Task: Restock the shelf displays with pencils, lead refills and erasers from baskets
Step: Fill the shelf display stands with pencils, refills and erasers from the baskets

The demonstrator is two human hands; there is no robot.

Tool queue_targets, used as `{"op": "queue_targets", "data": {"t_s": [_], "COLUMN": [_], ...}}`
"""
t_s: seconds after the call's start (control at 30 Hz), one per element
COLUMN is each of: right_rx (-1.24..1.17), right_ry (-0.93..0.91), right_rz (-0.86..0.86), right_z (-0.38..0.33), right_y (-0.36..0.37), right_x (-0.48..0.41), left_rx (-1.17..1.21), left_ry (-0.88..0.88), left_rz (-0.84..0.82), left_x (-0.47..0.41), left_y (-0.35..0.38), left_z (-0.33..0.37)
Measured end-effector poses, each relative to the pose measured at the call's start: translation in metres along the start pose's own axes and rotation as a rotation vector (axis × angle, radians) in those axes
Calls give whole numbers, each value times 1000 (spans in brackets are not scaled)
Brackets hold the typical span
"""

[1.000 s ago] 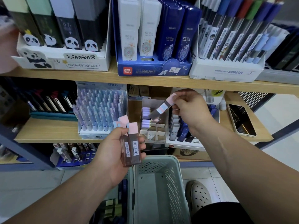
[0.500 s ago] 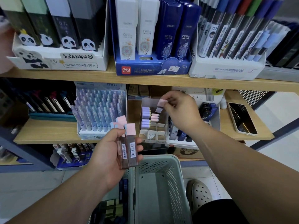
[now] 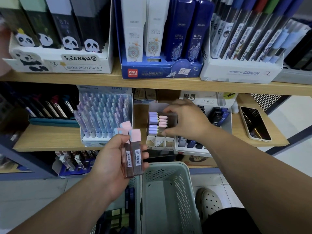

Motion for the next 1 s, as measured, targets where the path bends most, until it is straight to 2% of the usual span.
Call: {"op": "queue_targets", "data": {"t_s": [0.1,0.27,0.53,0.7,1.0], "right_rx": [132,156,63,-16,-103], "right_ry": [26,59,111,135,68], "right_rz": [34,25,185,192,158], "right_z": [3,10,15,18,-4], "right_y": [-4,1,-2,0,13], "right_x": [-5,-14,-20,-24,-25], "left_rx": [0,13,-13,-20,-84], "left_ry": [0,3,-4,-29,10], "left_rz": [-3,5,16,18,-42], "left_x": [1,2,-2,-5,-11], "left_y": [0,-1,-1,-3,10], "left_z": [0,3,1,-4,-8]}}
Point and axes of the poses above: each hand's wrist, its own x-axis away from the middle knuckle, its own y-axis out of the palm, z = x × y, the point moved 10 cm from there along -x, towards the middle knuckle, and after that the axes turned 5 degrees about z, right-handed, at the moved point
